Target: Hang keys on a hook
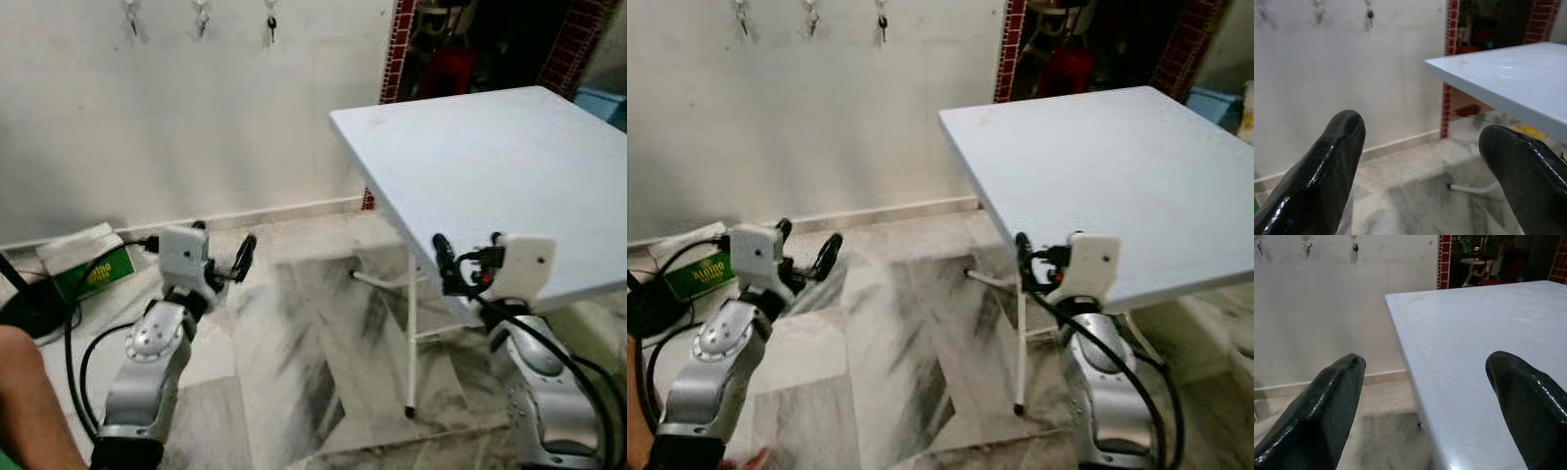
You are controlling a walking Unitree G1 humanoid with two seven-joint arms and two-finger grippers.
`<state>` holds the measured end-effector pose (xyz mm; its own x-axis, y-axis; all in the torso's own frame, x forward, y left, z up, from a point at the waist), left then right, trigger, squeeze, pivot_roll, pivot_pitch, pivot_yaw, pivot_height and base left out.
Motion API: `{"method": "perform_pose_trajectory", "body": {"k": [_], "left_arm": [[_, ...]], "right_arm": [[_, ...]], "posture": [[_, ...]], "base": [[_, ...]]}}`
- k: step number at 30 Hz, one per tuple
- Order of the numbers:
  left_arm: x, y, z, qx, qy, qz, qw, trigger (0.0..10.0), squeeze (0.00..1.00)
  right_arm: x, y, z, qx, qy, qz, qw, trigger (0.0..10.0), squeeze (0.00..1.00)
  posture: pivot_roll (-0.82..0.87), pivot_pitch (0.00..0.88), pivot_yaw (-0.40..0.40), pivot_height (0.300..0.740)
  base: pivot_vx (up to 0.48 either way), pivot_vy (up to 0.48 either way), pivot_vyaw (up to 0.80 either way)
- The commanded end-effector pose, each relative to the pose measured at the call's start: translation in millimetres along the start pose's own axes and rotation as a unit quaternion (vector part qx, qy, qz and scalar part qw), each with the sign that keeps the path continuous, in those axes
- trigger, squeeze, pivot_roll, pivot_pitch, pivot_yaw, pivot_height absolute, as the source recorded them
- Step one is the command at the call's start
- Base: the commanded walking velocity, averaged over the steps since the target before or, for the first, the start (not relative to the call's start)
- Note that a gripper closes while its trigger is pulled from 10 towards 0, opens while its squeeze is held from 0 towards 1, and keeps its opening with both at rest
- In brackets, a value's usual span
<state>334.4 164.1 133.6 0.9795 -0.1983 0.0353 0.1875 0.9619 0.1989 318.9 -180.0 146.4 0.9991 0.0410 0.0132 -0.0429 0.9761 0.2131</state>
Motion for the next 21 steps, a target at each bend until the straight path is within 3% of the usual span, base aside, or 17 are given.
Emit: {"method": "perform_pose_trajectory", "body": {"k": [1, 16, 21], "left_arm": [[2.0, -4.4, 5.0, -0.002, -0.009, -0.008, 1.000, 10.0, 0.00], [3.4, -1.6, 5.6, -0.001, -0.010, -0.001, 1.000, 10.0, 0.00], [4.2, -0.6, 5.8, -0.003, -0.010, 0.003, 1.000, 10.0, 0.00]], "right_arm": [[1.2, -4.1, 4.1, -0.002, -0.006, -0.007, 1.000, 10.0, 0.00], [2.1, -6.5, 4.4, -0.003, -0.003, -0.010, 1.000, 10.0, 0.00], [2.6, -7.8, 6.1, -0.006, -0.004, -0.009, 1.000, 10.0, 0.00]], "posture": [[-0.02, 0.000, 0.042, 0.740], [-0.03, 0.000, 0.041, 0.740], [-0.03, 0.000, 0.040, 0.740]], "base": [[0.000, 0.000, 0.00], [0.000, 0.000, -0.09], [0.000, 0.000, -0.80]]}}
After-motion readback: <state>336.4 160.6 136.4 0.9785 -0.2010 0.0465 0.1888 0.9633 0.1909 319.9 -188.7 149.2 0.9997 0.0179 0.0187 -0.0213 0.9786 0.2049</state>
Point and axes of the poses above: a point about 5 cm out from each wrist's last joint towards the gripper, its own x axis pointing out of the wrist towards the gripper, its own z axis along the axis of the wrist's last joint, y = z × x, the point moved 4 cm from there along x, pointing out of the wrist towards the gripper, and after that the axes turned 11 degrees about x, right-handed, at the moved point
